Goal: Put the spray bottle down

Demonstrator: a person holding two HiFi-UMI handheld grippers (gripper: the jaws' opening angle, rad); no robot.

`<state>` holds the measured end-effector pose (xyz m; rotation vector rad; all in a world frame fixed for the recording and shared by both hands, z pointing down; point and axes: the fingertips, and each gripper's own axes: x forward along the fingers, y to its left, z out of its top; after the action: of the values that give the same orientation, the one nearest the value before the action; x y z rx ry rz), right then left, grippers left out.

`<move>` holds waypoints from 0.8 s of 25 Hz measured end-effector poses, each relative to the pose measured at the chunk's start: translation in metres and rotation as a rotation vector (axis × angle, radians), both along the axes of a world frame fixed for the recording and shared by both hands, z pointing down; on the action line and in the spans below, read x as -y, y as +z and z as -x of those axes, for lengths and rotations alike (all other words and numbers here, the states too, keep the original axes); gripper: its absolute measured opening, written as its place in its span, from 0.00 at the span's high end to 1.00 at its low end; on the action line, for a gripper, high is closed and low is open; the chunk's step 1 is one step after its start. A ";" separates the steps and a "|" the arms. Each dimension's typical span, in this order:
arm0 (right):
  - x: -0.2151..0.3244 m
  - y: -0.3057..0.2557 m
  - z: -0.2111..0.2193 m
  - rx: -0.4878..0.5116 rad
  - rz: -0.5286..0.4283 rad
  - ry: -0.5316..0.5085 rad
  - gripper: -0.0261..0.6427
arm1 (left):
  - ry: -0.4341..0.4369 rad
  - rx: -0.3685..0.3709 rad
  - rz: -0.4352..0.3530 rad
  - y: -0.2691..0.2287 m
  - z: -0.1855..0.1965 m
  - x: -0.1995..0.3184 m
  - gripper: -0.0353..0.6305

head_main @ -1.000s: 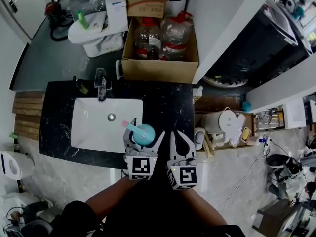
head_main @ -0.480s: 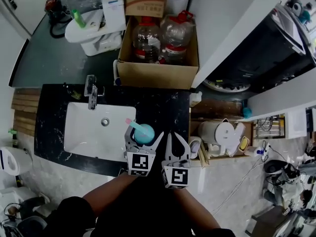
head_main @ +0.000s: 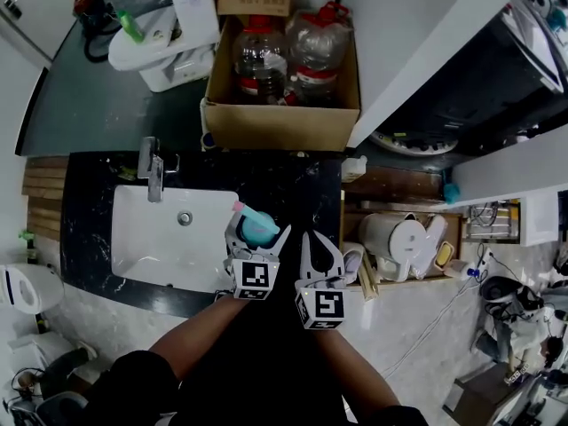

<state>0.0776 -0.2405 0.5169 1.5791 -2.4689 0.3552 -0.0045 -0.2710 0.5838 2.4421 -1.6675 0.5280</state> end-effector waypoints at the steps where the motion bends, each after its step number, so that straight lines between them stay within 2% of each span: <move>1: 0.000 0.002 -0.001 0.000 0.001 -0.001 0.94 | 0.000 0.003 0.005 0.004 -0.001 0.003 0.27; 8: 0.009 0.022 -0.010 0.020 0.035 0.036 0.94 | 0.007 -0.008 0.019 0.015 -0.010 0.015 0.27; 14: 0.021 0.035 -0.021 0.048 0.007 0.020 0.94 | 0.008 -0.028 0.027 0.029 -0.016 0.019 0.27; 20: 0.030 0.045 -0.025 0.015 0.025 0.022 0.94 | 0.019 0.023 0.039 0.044 -0.017 0.018 0.27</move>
<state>0.1029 -0.2705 0.5623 1.6010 -2.4503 0.4013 0.0121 -0.2895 0.6281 2.4355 -1.6283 0.5884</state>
